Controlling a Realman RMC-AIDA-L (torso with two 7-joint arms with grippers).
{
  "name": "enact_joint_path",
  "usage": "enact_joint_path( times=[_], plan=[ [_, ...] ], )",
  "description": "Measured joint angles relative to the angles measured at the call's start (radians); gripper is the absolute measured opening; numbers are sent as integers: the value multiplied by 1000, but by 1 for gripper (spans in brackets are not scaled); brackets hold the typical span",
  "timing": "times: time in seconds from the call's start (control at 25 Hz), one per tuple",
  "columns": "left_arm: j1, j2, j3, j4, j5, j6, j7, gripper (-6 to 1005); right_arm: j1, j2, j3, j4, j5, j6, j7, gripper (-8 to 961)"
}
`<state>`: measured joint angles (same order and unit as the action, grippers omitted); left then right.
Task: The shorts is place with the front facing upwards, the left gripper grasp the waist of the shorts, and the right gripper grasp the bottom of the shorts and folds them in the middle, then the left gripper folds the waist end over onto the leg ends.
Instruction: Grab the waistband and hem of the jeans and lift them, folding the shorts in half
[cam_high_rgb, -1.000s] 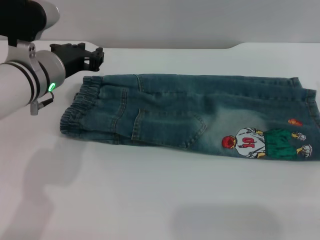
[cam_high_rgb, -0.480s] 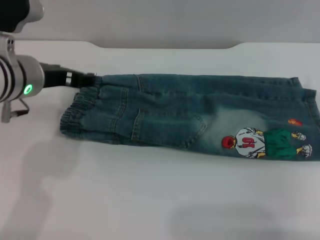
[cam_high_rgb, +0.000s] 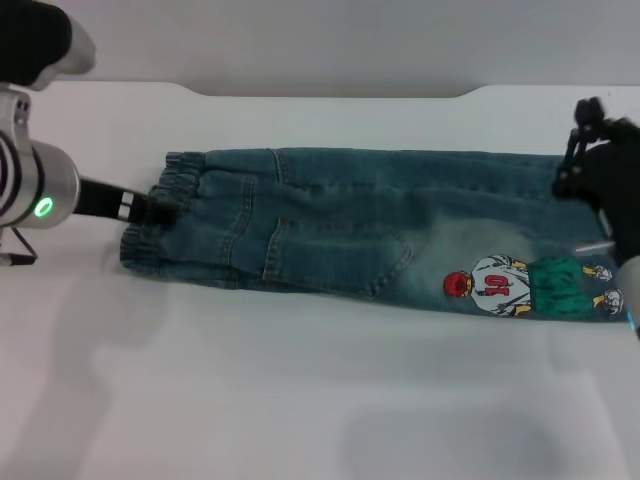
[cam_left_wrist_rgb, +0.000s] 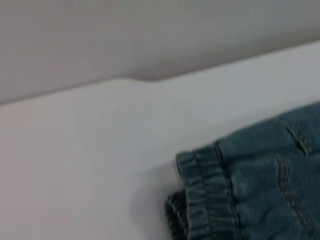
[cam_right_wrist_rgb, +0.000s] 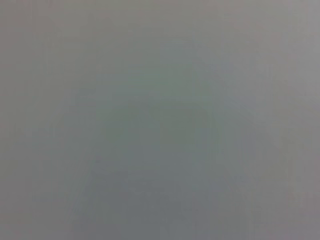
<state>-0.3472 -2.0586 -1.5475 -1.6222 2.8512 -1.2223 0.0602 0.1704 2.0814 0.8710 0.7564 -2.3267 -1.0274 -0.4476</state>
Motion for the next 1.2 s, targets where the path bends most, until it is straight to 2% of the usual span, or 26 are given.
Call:
enact_joint_path(
  times=[0.16,0.24,0.32,1.04,1.2],
  plan=[
    [-42,0,1,78,-2,-15,9,846,7,2,-24,-20,0,-9,40,72],
    [-42,0,1,78,-2,-15,9,846,9,3,-28,-27,0,-9,47,35],
    [-77,0,7,144,-5,-17,12,845,7,3,-37,-28,0,-11,51,-1],
    [-97,0,2,192,-16,8,34,844,-11,-2,-94,-24,0,-22,55,-1],
    [-117,0,1,246,-15,21,35,845,-11,-2,-95,-22,0,-23,55,-1]
  ],
)
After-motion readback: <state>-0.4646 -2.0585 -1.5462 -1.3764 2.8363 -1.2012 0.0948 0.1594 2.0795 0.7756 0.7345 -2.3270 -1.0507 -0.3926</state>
